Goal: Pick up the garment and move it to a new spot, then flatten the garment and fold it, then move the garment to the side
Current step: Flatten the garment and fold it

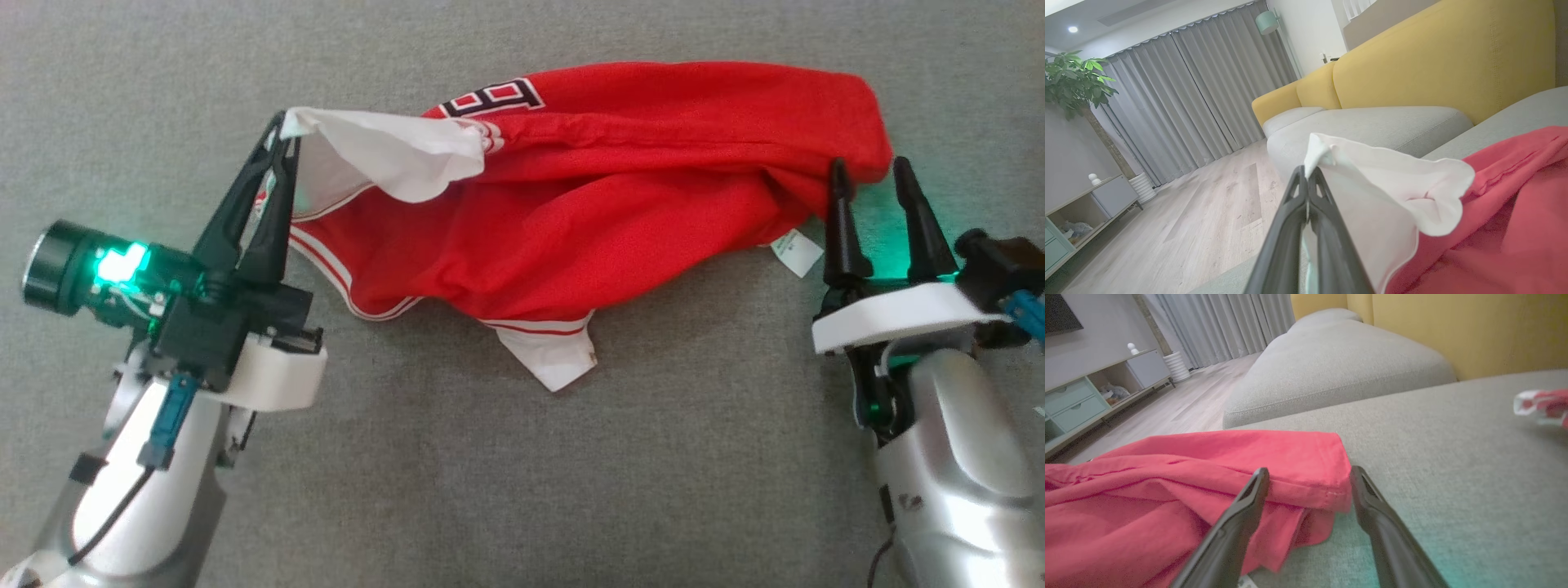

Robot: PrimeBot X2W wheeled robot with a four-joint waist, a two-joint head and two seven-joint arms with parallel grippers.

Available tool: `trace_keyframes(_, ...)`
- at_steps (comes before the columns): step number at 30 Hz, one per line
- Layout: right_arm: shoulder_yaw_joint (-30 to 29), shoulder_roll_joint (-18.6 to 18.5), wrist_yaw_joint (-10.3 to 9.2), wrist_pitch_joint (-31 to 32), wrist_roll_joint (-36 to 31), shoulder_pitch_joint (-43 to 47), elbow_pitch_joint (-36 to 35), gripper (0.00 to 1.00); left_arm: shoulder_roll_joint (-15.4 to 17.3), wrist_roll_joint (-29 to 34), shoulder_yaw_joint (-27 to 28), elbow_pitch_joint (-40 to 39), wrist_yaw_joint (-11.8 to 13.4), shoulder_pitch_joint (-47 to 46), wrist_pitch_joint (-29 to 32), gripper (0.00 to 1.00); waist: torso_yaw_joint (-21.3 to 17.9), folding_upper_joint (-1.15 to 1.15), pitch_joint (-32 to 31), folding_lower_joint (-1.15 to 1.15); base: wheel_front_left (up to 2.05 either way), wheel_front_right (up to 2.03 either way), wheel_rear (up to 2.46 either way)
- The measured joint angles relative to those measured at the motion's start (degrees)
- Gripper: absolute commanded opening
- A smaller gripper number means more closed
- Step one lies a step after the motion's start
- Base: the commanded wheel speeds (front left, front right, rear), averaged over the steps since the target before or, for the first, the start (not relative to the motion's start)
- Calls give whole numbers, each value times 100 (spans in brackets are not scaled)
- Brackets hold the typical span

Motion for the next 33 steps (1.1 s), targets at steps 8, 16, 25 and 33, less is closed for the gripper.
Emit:
trace_keyframes(8, 501, -369, 0, -2, 1663, -163, 398, 100, 68, -1, 56, 158, 27, -105, 0, 0, 92, 0, 66, 0, 0, 0, 0)
trace_keyframes(16, 1649, -1091, 0, 33, 3417, -149, 52, 100, 157, -44, 137, 313, 51, -125, 0, 0, 66, 0, 49, -1, 0, 0, 0)
trace_keyframes(25, 2327, -1494, 0, 45, 3969, -294, 165, 100, 187, -92, 143, 355, 94, -150, 1, 0, 89, 0, 20, -1, 0, 0, 0)
trace_keyframes(33, 2512, -1536, 0, 13, 4014, -466, 575, 96, 202, -93, 136, 397, 144, -188, 1, 0, 140, 0, -61, -1, 0, 0, 0)
